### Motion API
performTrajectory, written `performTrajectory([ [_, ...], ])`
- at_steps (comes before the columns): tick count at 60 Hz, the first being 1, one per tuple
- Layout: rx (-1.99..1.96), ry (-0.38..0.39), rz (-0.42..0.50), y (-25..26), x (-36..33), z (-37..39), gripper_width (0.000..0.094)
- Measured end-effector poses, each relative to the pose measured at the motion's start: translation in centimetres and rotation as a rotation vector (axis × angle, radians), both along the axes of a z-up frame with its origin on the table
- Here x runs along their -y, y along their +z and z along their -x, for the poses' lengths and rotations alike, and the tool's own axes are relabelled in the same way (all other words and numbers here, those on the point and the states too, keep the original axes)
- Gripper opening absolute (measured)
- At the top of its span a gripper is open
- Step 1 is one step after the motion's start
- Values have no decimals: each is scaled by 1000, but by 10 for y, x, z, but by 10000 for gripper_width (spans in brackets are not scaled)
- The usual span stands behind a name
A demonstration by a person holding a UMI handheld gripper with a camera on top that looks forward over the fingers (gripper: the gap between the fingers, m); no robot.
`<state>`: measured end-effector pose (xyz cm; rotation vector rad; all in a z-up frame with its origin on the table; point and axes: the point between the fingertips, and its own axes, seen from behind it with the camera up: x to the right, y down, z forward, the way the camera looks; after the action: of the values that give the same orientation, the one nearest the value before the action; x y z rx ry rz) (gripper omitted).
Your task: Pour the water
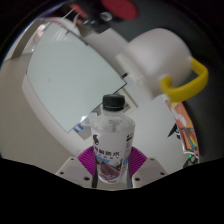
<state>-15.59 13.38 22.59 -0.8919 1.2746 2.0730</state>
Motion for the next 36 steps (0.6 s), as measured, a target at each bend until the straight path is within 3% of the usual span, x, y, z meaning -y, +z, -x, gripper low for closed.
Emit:
performTrajectory([
  [14, 10, 45, 33, -20, -6, 6, 378],
  [24, 390, 61, -98, 31, 3, 15, 379],
  [30, 797, -7, -234, 68, 2, 1, 378],
  [36, 1191, -131, -331, 95, 3, -33, 378],
])
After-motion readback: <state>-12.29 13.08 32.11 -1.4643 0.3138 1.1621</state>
